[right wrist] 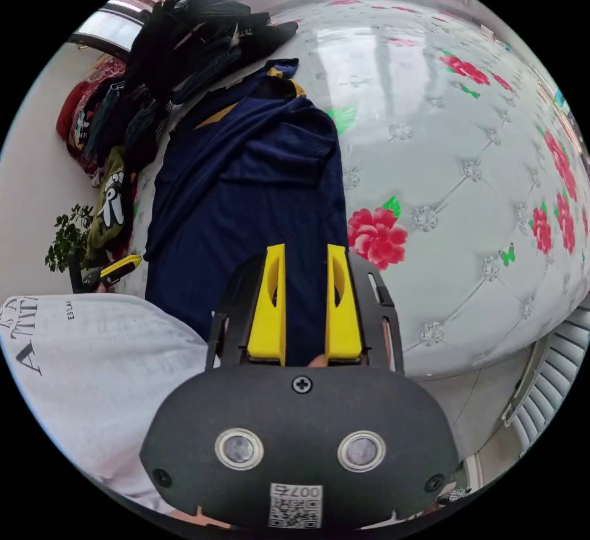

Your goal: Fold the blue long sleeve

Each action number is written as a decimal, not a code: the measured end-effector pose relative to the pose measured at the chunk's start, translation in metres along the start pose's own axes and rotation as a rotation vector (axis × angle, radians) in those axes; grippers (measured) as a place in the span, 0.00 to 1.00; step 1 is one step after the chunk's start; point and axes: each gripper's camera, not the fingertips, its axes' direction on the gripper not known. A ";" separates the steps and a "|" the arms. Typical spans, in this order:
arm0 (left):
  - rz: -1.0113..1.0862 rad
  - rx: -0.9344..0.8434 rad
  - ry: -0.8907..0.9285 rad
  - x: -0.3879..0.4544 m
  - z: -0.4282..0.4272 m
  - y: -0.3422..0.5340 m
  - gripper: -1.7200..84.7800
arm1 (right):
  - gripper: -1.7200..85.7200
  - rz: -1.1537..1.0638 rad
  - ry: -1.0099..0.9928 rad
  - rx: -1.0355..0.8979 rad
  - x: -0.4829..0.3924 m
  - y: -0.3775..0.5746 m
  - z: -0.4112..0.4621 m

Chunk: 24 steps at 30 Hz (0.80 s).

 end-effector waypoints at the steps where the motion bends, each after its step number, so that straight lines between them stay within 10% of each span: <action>1: -0.009 -0.012 0.008 -0.001 0.001 0.003 0.09 | 0.12 0.017 0.013 -0.029 0.006 0.019 -0.001; 13: -0.089 -0.262 -0.121 -0.004 0.023 0.063 0.12 | 0.11 -0.124 0.326 -0.255 0.008 0.095 0.034; 19: 0.025 -0.294 -0.104 -0.015 0.020 0.055 0.02 | 0.04 -0.100 0.015 -0.254 0.045 0.081 0.016; 24: -0.164 -0.085 0.281 -0.093 -0.024 0.020 0.01 | 0.03 -0.026 -0.333 0.001 0.074 0.036 -0.036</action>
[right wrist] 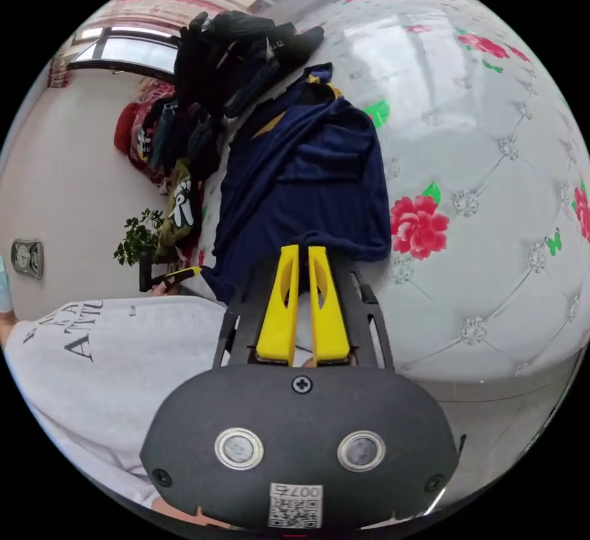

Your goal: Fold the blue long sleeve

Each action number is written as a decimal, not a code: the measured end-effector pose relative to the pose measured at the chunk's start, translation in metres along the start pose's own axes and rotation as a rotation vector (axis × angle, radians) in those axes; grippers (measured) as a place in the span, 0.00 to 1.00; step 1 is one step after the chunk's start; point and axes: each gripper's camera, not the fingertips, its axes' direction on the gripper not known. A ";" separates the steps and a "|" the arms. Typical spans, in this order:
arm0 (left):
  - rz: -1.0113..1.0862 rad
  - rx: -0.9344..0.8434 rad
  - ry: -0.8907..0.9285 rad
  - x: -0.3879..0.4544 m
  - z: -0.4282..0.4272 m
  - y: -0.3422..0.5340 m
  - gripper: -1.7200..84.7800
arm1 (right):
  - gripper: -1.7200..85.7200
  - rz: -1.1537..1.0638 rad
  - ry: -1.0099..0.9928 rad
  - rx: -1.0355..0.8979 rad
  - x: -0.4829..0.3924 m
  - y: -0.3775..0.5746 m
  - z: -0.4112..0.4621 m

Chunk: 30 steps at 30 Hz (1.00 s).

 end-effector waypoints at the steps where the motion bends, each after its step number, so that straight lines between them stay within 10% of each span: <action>1: -0.020 0.036 0.046 -0.009 -0.009 -0.007 0.01 | 0.03 0.002 -0.058 0.061 0.002 -0.018 -0.013; 7: -0.333 0.408 0.396 -0.103 -0.070 -0.093 0.02 | 0.05 0.103 -0.124 0.362 0.005 -0.118 -0.046; 30: 0.014 0.251 -0.225 -0.035 -0.049 -0.165 0.12 | 0.11 -0.381 0.500 -0.016 -0.076 -0.241 0.056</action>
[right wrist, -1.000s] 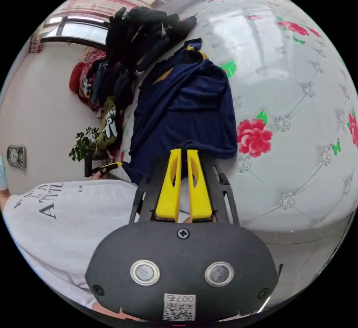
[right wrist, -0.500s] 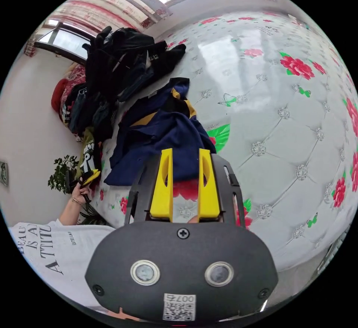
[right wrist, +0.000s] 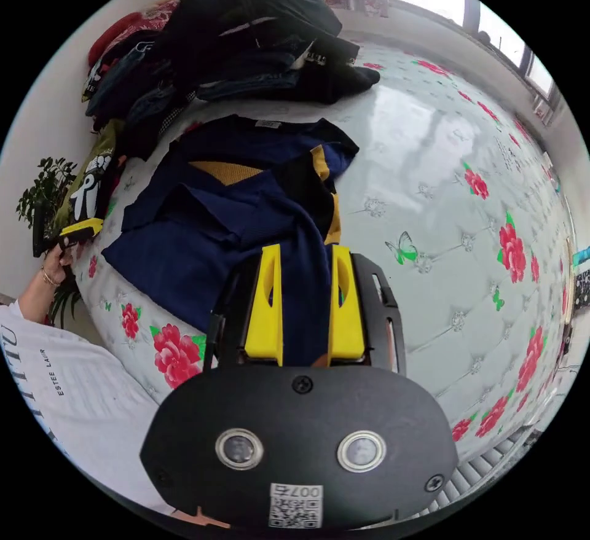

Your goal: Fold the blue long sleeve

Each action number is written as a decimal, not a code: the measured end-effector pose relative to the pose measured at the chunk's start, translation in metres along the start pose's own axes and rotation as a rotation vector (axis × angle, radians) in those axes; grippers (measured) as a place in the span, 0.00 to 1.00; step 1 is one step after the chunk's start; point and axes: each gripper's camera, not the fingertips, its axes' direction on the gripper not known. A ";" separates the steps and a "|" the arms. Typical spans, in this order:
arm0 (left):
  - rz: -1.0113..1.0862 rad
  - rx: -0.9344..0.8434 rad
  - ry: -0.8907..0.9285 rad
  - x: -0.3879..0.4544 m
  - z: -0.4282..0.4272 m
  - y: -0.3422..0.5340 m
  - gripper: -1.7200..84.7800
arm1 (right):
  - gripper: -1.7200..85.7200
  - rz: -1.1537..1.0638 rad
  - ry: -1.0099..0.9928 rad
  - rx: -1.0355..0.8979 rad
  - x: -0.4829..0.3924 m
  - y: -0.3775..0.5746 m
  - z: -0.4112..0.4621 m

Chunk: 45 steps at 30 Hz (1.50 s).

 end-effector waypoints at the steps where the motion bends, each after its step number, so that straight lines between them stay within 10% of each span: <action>1: 0.039 -0.004 -0.005 0.004 0.002 -0.006 0.12 | 0.10 -0.040 0.016 -0.008 -0.005 -0.017 0.005; 11: 0.338 -0.187 -0.036 0.028 0.068 -0.065 0.02 | 0.03 -0.112 0.012 -0.111 0.002 -0.085 0.043; 18: -0.215 0.094 0.343 -0.080 0.024 -0.090 0.03 | 0.04 0.334 -0.268 0.105 0.100 -0.064 0.008; 39: -0.092 -0.123 -0.086 0.000 0.034 0.048 0.06 | 0.07 0.235 0.027 -0.191 0.058 0.076 0.031; 45: -0.109 -0.103 0.110 -0.026 0.016 0.049 0.02 | 0.03 0.164 -0.109 -0.144 0.062 0.101 0.002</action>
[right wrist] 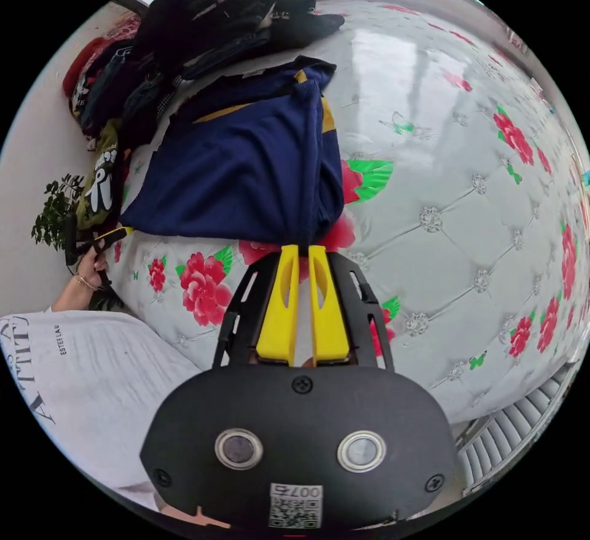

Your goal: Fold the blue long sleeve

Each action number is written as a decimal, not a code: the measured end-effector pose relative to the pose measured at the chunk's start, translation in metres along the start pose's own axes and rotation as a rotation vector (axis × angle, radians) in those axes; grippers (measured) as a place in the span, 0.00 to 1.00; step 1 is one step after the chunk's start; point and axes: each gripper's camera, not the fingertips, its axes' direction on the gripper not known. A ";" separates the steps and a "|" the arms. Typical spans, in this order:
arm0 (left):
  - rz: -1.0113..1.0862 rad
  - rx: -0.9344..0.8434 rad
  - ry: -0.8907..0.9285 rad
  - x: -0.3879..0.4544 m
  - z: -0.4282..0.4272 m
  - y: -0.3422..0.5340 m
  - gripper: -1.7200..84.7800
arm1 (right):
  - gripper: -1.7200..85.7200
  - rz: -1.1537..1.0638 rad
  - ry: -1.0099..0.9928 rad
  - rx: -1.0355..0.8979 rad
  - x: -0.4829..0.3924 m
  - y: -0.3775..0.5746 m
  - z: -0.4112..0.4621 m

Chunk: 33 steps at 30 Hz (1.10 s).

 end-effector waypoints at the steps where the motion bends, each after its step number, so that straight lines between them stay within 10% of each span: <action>1: -0.005 0.011 0.032 -0.004 -0.006 0.005 0.02 | 0.03 0.023 -0.076 0.038 0.007 0.016 -0.010; 14: -0.003 0.092 0.550 -0.053 -0.129 0.034 0.02 | 0.03 0.215 -0.765 0.257 0.078 0.090 -0.083; 23: -0.226 0.252 0.327 -0.086 -0.118 -0.123 0.11 | 0.09 0.320 -0.555 0.423 0.094 -0.057 -0.058; 33: -0.323 0.100 0.271 -0.119 -0.062 -0.007 0.12 | 0.14 0.628 -0.518 0.279 0.109 -0.006 0.068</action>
